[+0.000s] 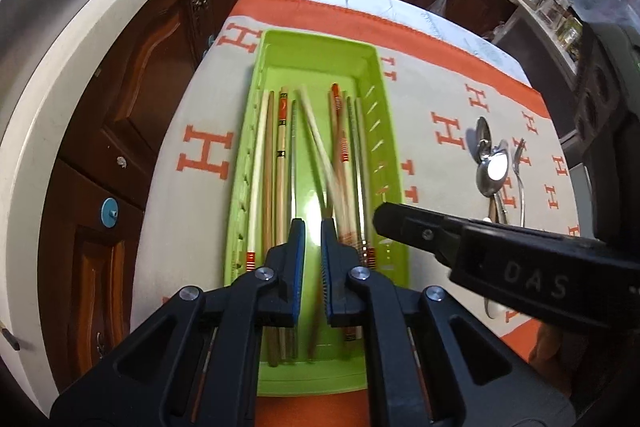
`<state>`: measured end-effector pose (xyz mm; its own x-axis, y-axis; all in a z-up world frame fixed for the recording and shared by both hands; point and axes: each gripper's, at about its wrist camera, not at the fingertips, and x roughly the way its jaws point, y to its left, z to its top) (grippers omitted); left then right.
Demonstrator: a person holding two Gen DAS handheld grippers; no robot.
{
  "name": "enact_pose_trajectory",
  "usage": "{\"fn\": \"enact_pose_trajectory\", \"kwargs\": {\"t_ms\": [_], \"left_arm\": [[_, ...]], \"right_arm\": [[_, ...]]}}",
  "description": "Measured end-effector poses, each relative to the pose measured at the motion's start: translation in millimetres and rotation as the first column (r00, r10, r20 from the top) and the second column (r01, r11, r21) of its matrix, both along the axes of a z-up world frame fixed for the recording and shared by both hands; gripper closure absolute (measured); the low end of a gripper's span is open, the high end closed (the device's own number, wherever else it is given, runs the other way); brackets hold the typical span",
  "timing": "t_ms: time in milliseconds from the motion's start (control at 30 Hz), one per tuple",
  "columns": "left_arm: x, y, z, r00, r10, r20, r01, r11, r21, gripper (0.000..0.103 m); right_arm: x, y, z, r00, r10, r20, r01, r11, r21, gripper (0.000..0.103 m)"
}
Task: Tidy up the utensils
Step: 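Carry both chopsticks into the green tray and open both tools, then move both open tools over the steel spoons and fork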
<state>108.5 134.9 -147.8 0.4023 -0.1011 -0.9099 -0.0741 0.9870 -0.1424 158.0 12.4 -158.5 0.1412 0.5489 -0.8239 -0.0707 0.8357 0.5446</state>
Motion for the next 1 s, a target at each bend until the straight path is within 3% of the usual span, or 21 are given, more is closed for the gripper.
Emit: {"fn": "enact_pose_trajectory", "kwargs": {"t_ms": [200, 567, 1000], "left_arm": [[0.1, 1.4, 1.2, 1.0, 0.014, 0.002, -0.014, 1.0, 0.008, 0.088], [-4.6, -21.6, 15.1, 0.999, -0.033, 0.027, 0.031, 0.998, 0.062, 0.087], [-6.8, -95.0, 24.2, 0.986, -0.165, 0.016, 0.162, 0.981, 0.104, 0.087]], "right_arm": [[-6.1, -5.7, 4.3, 1.0, -0.001, 0.017, 0.001, 1.0, 0.0, 0.094], [-20.7, -28.2, 19.6, 0.995, -0.014, 0.094, 0.014, 1.0, -0.002, 0.094], [-45.2, -113.5, 46.0, 0.97, -0.103, 0.219, 0.108, 0.994, -0.013, 0.094]]}}
